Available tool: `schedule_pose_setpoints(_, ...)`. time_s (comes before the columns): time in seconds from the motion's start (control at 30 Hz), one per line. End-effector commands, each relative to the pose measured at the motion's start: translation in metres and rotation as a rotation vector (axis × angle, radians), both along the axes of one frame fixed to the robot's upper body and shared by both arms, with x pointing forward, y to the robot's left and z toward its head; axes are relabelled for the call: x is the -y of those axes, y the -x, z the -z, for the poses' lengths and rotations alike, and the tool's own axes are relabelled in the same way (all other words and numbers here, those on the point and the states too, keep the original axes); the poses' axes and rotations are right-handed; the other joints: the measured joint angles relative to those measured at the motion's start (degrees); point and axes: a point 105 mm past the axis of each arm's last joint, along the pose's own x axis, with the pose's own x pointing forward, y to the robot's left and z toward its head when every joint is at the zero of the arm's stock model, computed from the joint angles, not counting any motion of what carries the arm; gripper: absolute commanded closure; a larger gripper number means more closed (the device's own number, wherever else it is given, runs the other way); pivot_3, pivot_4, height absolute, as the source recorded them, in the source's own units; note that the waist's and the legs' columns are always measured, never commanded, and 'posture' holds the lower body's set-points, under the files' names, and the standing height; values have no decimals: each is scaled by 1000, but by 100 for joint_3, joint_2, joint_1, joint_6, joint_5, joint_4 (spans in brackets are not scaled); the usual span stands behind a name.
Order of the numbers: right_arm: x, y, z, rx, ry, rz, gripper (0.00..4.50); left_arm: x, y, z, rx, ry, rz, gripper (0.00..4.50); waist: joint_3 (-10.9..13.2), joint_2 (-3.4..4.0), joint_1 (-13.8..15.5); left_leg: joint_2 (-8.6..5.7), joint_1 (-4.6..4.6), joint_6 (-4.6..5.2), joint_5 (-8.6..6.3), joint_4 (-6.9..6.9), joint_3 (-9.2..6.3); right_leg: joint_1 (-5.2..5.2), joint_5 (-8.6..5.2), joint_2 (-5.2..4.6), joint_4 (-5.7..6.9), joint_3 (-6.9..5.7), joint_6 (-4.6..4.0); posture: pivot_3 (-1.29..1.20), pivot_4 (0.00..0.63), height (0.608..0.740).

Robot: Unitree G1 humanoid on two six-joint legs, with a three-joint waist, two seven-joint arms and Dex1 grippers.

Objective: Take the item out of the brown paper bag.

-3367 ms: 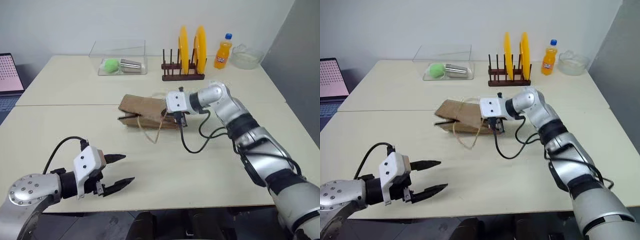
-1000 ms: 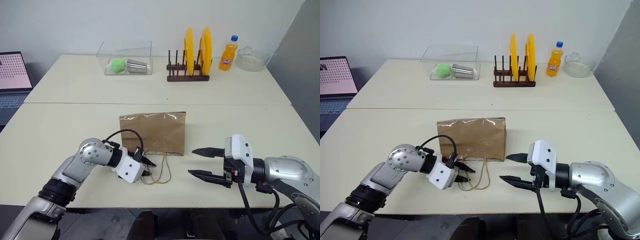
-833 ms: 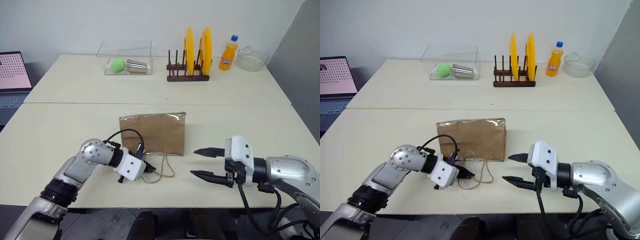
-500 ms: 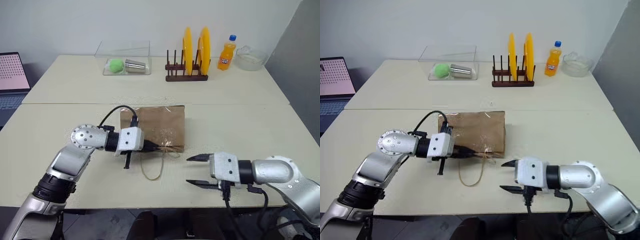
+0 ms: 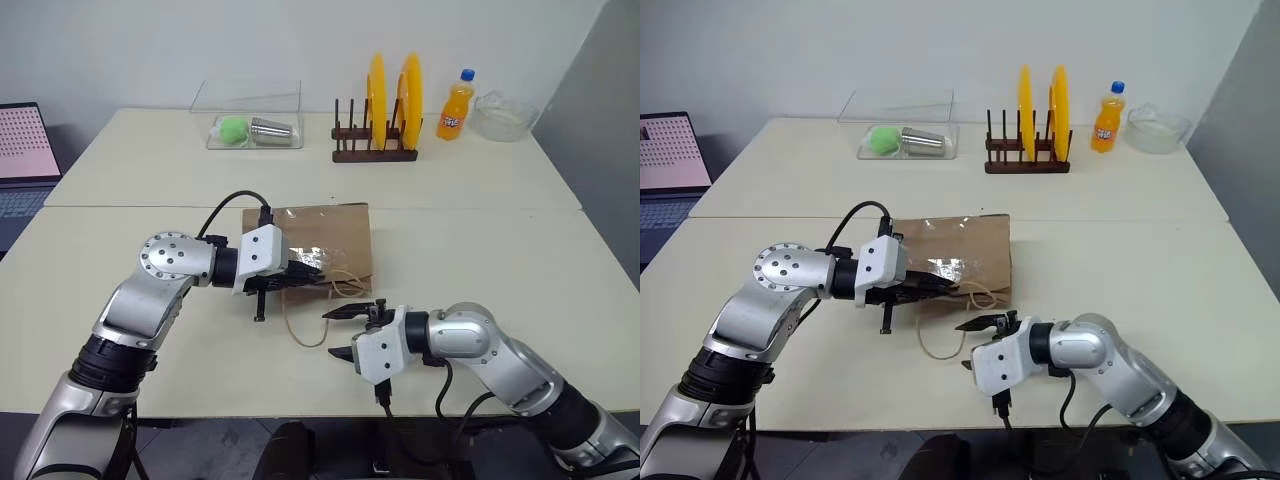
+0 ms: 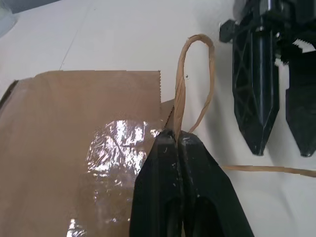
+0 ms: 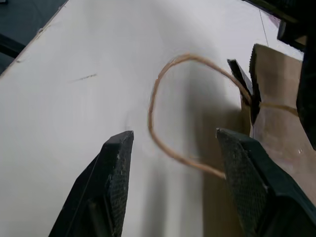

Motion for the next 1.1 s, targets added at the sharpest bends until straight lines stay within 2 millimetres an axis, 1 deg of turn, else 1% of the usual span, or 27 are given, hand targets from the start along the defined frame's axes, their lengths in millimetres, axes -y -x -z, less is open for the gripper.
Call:
schedule_pose_setpoints(0.03, -8, -4, -4, 65, -6, -16, 1696, -3, 0, -9, 47, 5, -2, 4478, 0, 0, 1, 0, 0, 0, 0, 1, 0, 0, 0, 0, -1, 0, 0, 0, 150, 740)
schedule_pose_setpoints(0.13, -12, -6, 2, 70, 10, -28, 1696, -5, 0, -9, 49, 2, -5, 4478, 0, 0, 0, 0, 1, 1, 0, 1, 0, 0, 0, 0, 1, 0, 0, 0, 150, 740)
schedule_pose_setpoints(0.17, -12, -5, 3, 70, 13, -35, 1991, -6, 0, -9, 51, 0, -6, 4500, 0, 0, -1, 0, 1, 0, 0, 1, 0, 0, 0, 0, 1, 0, 0, 0, 150, 740)
schedule_pose_setpoints(0.23, -13, -4, 4, 66, 18, -43, 2270, -7, 0, -8, 53, -4, -9, 4500, 0, 0, -1, 0, 1, 1, 0, 1, 0, 0, 0, 0, 2, 0, -1, 0, 150, 740)
schedule_pose_setpoints(0.43, -14, -3, 9, 54, 32, -59, 4339, -9, 0, -8, 58, -8, -20, 4500, 0, 0, -1, 0, 2, 1, 0, 0, 0, -1, 1, 1, 4, 1, -1, 0, 150, 740)
schedule_pose_setpoints(0.47, -14, -3, 10, 52, 33, -60, 4484, -10, 1, -8, 59, -9, -21, 4500, 0, 0, -2, 0, 1, 1, -1, 1, 0, -1, 1, 0, 4, 0, -1, 0, 150, 740)
schedule_pose_setpoints(0.67, -12, -5, 15, 19, 55, -48, 4484, -11, -1, -9, 66, -7, -34, 4500, 0, 0, -2, 0, 2, 1, -1, 1, 0, -1, 0, 1, 6, 0, -1, 0, 150, 740)
schedule_pose_setpoints(0.87, -6, -1, 24, -18, 115, -73, 4484, -8, -5, -18, 78, 24, -56, 4500, 0, 0, -2, 0, 2, 1, -1, 1, 0, -1, 0, 1, 6, 0, -1, 0, 150, 740)
schedule_pose_setpoints(0.93, -3, 2, 28, -32, 144, -84, 4484, -6, -9, -23, 80, 43, -72, 4500, 0, 0, -2, 0, 2, 1, -1, 1, 0, -1, 0, 1, 6, 0, -1, 0, 150, 740)
schedule_pose_setpoints(1.1, 1, 8, 36, -63, 197, -111, 4484, -2, -25, -47, 79, 126, -128, 4500, 0, 0, -1, -1, 1, 1, -1, 3, 0, 0, 0, 1, 6, -1, 0, 0, 150, 740)
